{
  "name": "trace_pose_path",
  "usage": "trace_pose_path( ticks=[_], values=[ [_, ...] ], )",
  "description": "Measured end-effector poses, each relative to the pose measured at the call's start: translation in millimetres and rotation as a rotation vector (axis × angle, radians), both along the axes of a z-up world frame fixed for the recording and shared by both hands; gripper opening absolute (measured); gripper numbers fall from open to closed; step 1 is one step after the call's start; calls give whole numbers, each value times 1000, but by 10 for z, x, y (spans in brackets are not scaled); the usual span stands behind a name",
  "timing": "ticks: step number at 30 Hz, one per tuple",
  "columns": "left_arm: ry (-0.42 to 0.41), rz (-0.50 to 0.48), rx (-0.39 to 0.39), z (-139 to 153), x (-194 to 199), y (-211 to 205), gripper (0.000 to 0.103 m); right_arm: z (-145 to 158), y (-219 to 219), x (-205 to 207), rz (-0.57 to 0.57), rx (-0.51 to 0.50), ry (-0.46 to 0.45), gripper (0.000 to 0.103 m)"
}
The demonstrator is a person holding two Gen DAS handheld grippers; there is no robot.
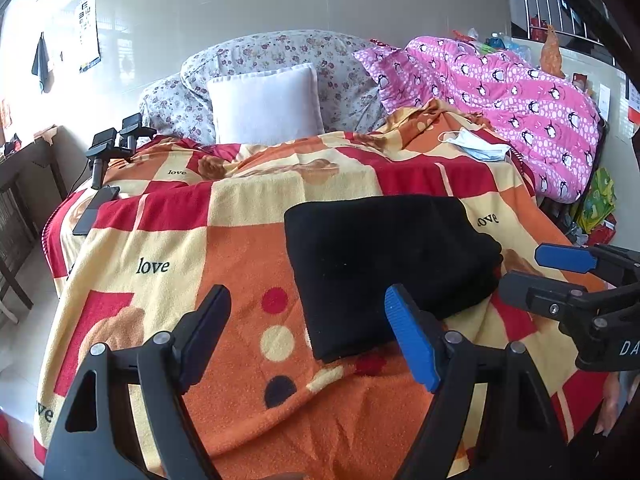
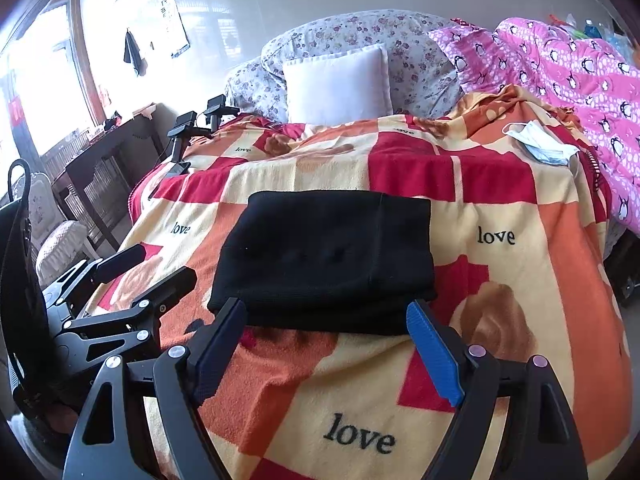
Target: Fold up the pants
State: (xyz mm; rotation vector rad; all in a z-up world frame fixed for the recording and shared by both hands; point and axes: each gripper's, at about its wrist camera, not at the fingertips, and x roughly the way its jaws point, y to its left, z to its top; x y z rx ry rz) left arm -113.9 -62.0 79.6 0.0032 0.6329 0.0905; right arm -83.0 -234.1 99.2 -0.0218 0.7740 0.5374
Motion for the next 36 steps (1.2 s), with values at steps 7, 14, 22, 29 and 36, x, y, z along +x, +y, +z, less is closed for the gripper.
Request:
trace_pose_path(
  ticks=[7,14,22,29,36],
  values=[
    [5,-1,0,-18,1,10,80,-14,11,6,3,-5,10,84],
    [17,-6,-1,-49,5,1,80,-46,36,18,8,-12,17,84],
    [35,-15,-1,-100,37,-22,80,-120,-1,62,-3,-14,37,84],
    [43,-17,-2,-121,61,-28,80,-145,12,80,0,-12,44,84],
    [50,-19,-3,-147,78,-28,80,-198,36,105,5,-17,60,84]
  ],
)
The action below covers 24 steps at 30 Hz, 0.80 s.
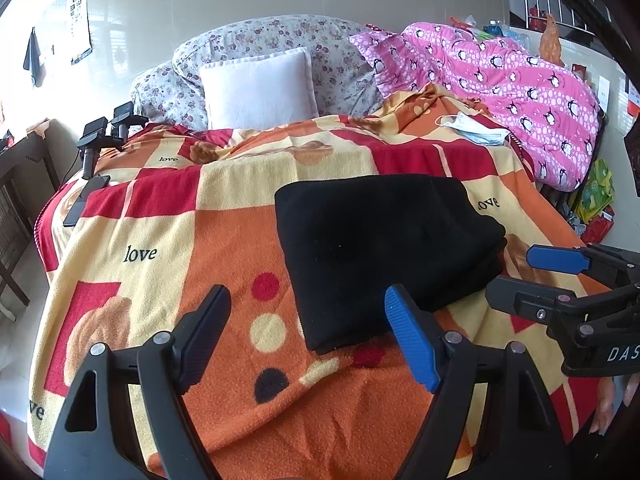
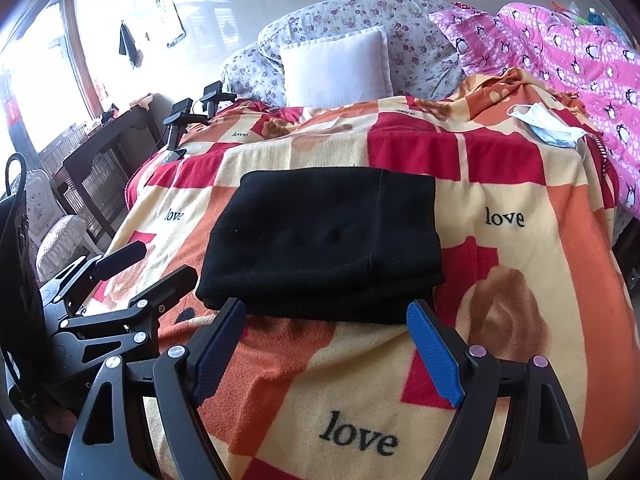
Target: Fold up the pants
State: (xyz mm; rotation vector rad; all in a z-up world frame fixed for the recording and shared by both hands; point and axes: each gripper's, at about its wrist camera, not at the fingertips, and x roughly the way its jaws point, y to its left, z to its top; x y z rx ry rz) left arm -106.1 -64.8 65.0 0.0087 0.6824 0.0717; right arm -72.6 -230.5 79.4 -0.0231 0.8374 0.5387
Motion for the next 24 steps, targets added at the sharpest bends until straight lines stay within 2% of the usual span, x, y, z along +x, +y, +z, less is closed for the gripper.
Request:
trace_pose_path(
  ticks=[24],
  values=[
    [8,-8,-3,-27,13,-10,80,-55,-2,25,0,-1,16,84]
  ],
)
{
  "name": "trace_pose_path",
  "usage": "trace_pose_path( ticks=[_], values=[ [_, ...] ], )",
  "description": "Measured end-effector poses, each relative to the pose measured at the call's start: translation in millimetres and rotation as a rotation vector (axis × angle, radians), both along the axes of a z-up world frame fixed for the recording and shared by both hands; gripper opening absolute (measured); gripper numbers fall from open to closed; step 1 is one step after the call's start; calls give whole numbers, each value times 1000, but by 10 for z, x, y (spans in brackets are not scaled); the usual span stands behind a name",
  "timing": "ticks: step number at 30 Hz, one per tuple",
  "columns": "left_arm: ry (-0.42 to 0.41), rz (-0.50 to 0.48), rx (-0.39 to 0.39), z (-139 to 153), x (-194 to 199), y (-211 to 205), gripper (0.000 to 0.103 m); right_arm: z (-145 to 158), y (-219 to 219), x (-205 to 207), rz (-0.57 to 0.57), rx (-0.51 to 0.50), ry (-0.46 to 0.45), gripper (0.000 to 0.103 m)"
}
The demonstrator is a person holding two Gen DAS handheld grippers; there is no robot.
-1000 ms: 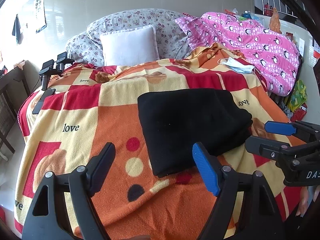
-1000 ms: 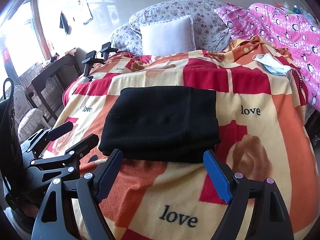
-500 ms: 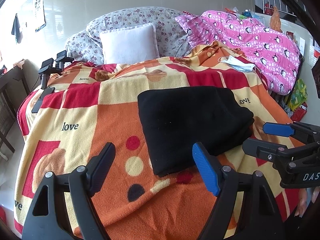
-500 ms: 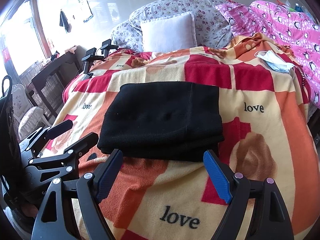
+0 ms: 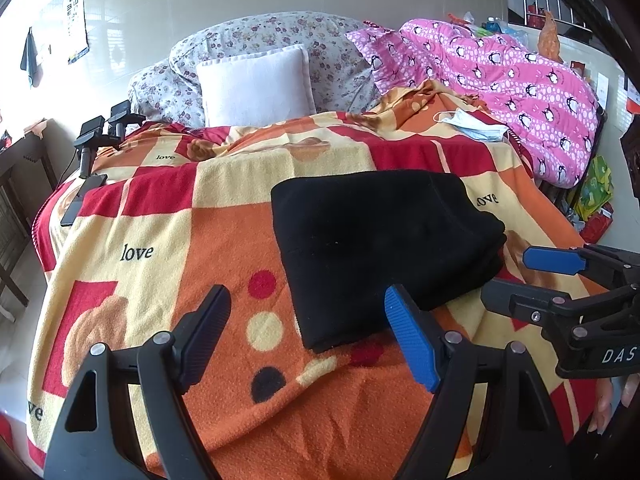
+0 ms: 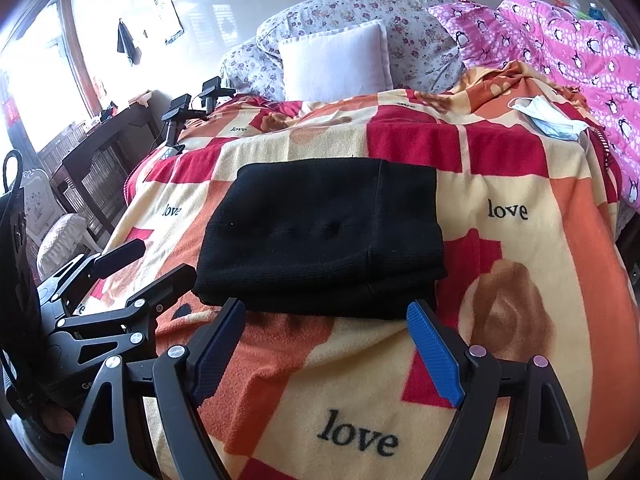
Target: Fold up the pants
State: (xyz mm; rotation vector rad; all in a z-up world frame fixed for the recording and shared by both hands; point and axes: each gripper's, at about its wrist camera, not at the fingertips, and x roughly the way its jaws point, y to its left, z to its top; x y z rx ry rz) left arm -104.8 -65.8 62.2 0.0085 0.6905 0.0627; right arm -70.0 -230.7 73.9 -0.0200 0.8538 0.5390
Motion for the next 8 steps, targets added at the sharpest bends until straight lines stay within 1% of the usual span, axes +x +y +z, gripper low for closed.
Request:
trace_pose_path(
  ticks=[8],
  values=[
    [-1,-17,-1,22,-11,-1,80,-16,19,-4,7,-5,3,84]
  ],
)
